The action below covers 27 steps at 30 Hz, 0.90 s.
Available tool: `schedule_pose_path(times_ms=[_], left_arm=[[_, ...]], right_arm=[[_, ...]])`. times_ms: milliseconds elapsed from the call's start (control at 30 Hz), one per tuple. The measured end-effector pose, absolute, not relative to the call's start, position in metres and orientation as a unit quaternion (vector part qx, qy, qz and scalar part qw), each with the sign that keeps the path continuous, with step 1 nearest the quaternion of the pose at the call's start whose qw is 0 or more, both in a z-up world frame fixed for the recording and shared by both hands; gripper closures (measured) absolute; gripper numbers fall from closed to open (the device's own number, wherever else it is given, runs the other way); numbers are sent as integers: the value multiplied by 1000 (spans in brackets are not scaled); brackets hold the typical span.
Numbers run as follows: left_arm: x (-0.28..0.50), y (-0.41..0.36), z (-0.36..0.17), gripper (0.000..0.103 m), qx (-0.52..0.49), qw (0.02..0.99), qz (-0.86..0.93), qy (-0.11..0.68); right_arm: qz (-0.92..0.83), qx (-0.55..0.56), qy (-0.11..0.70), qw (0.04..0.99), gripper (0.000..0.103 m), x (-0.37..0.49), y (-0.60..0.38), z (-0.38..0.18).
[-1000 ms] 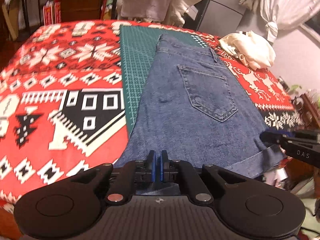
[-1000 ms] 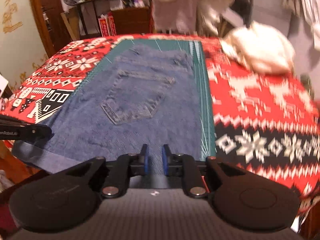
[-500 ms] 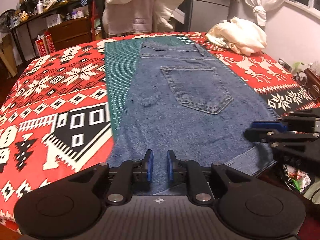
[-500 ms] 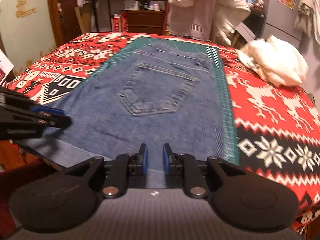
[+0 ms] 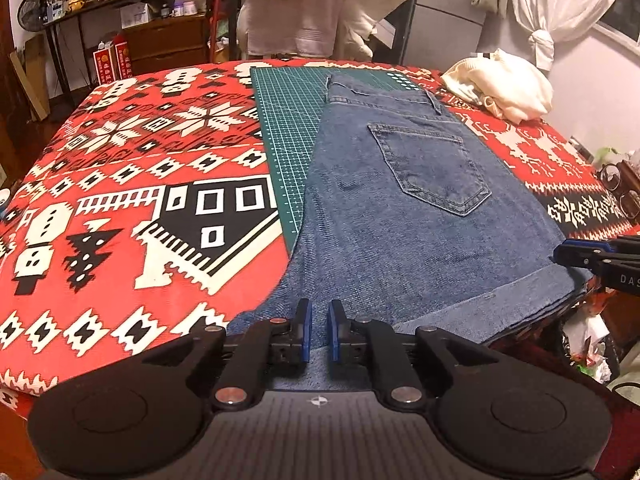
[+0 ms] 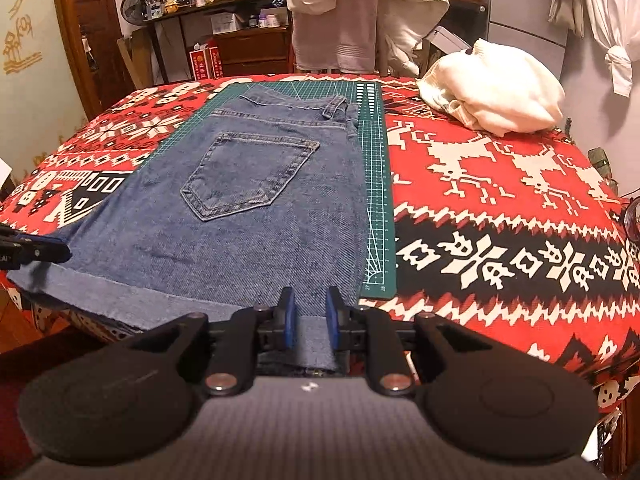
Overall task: Fold clothes
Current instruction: 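Open both grippers and smooth the unfolded shorts flat on the mat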
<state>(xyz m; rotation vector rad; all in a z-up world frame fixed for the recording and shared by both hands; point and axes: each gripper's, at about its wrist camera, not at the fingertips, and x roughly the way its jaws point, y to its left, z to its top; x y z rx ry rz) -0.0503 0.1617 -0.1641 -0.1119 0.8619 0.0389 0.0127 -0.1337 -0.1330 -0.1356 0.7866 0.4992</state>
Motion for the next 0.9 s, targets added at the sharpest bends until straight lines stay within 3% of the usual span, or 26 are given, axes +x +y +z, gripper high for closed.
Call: schedule_pose_path(times_ms=[100, 533, 700, 900], left_arm=[[-51, 168, -163, 98, -68, 905, 23, 418], [-29, 182, -151, 98, -120, 903, 42, 411], [-26, 188, -163, 99, -122, 898, 47, 420], [-27, 192, -165, 100, -126, 897, 48, 421]], right_arm=[[240, -59, 380, 891, 85, 13, -136, -132], [235, -47, 367, 899, 85, 29, -119, -118], [221, -28, 394, 892, 93, 42, -120, -131], [212, -15, 403, 890, 95, 40, -136, -137]])
